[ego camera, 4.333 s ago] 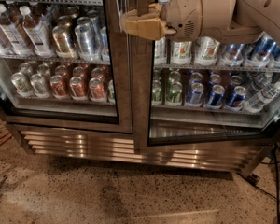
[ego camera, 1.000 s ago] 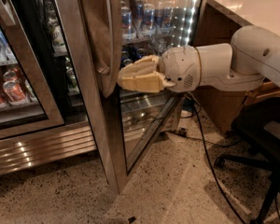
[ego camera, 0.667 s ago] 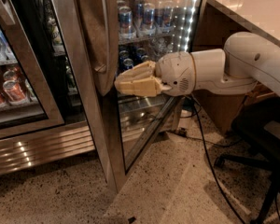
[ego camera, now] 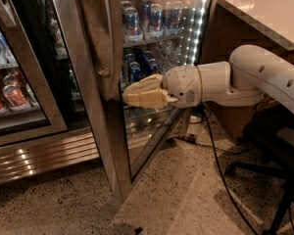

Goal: Open right fridge door

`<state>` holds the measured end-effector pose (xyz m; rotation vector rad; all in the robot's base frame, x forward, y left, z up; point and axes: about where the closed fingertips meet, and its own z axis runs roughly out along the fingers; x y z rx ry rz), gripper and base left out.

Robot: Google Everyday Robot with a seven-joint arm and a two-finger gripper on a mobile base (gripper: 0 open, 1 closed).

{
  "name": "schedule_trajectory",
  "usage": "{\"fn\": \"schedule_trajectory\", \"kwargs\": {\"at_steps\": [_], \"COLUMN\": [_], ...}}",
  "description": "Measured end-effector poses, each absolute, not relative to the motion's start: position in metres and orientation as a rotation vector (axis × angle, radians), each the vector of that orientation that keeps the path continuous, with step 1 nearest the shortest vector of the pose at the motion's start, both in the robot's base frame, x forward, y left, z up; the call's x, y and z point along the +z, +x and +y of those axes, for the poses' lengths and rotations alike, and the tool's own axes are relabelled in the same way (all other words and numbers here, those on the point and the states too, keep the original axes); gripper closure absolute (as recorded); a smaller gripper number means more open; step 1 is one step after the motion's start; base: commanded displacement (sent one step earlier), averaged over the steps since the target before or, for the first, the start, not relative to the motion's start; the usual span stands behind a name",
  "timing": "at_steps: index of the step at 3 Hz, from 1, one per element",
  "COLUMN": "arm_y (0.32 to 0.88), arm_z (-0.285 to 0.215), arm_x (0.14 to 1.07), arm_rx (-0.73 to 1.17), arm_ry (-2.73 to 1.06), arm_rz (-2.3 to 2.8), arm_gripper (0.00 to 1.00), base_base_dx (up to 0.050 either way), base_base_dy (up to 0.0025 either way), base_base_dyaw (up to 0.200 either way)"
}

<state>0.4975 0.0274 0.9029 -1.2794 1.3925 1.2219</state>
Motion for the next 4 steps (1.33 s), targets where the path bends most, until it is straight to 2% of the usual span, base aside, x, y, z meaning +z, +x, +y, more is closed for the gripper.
{"fn": "schedule_trajectory", "kwargs": {"at_steps": [1, 4], "arm_y": [0.4518, 0.4518], "arm_z": [0.0313, 0.0313], "arm_x": [0.8939, 0.8939], "arm_rx": [1.209, 1.209], "arm_ry": [-1.335, -1.335], "arm_rz": [1.334, 1.334], "arm_gripper": [1.0, 1.0], "base_base_dx": [0.0, -0.05], "base_base_dy": [0.0, -0.00006], "base_base_dyaw": [0.0, 0.0]}}
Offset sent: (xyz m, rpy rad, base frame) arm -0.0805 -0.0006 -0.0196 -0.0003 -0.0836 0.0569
